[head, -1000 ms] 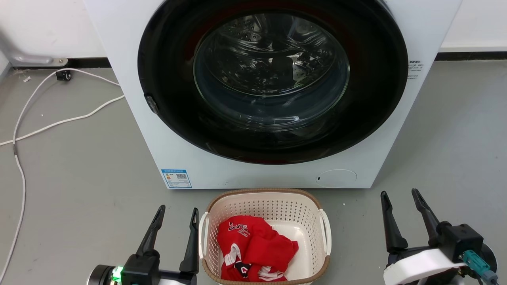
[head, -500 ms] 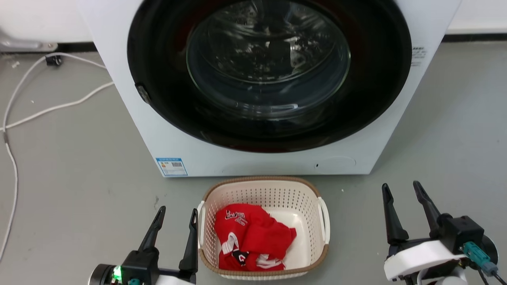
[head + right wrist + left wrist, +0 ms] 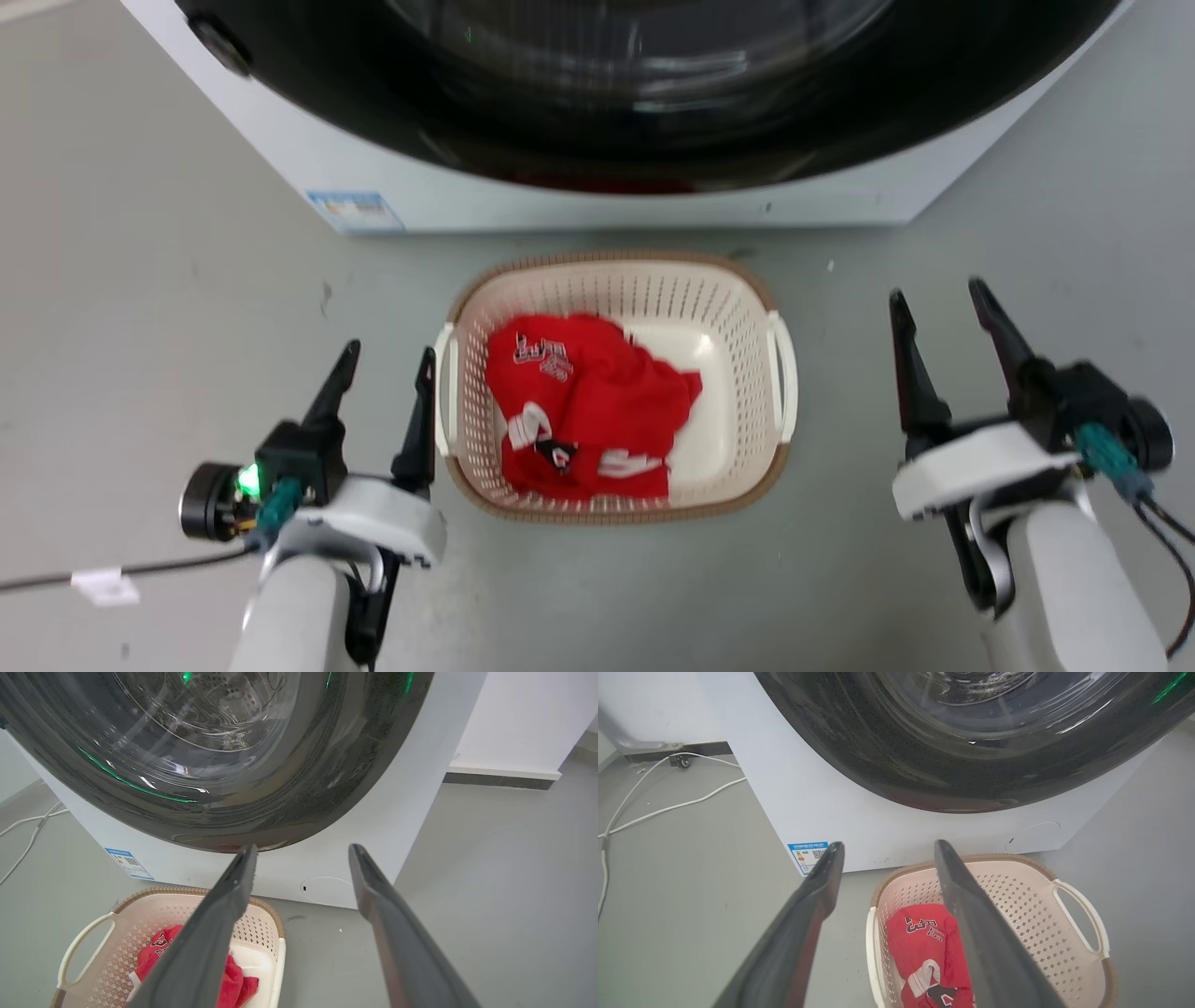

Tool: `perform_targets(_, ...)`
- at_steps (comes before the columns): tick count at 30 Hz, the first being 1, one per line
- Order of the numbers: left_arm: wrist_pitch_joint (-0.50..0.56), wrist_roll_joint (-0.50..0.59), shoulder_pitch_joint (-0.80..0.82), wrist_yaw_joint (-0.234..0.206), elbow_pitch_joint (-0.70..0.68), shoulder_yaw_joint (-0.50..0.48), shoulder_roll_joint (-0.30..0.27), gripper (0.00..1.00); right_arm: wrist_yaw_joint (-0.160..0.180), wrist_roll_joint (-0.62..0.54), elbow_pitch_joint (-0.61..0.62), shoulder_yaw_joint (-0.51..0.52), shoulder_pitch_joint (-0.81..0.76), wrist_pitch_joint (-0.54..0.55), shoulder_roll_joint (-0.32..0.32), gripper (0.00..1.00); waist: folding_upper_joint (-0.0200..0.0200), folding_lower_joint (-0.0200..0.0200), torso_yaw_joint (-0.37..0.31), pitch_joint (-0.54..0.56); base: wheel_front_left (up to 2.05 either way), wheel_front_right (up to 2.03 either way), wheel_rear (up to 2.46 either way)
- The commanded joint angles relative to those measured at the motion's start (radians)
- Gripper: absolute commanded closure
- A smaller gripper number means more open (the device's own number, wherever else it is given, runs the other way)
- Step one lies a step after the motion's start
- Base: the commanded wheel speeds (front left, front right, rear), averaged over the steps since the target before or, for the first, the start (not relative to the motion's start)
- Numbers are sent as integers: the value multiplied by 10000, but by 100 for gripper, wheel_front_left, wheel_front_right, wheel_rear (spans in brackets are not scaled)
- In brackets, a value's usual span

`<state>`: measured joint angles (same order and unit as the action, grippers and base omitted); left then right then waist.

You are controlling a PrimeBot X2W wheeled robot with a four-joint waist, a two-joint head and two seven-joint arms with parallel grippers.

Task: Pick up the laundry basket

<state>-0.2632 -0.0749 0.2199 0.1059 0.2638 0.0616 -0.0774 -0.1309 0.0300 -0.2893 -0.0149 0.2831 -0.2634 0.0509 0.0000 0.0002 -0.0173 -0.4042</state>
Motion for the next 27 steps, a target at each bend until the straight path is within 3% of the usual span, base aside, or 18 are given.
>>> perform_targets(1,-24,9,544,66,506,-11,-114,0,5,-200,-174,-34,576,-20,-8,0,0,-2,94,-1511,0,0,0)
perform_targets(7,-26,-76,2343,152,2628,-53,-490,0,5,-442,-1496,-206,2049,67,-8,0,0,-2,112,-2501,0,0,0)
perform_targets(15,-24,-283,4803,236,5102,560,-1026,0,5,-3,-3606,-664,4089,1056,-4,0,0,-2,200,-3792,0,0,0)
perform_targets(20,202,-334,6122,244,6789,1600,-1311,0,5,141,-4885,-696,5140,1747,-4,0,0,-2,227,-4316,0,0,0)
perform_targets(27,1193,-1797,7353,247,8111,3124,-1357,0,5,63,-6366,-954,6247,2535,-4,0,0,-2,310,-4790,0,0,0)
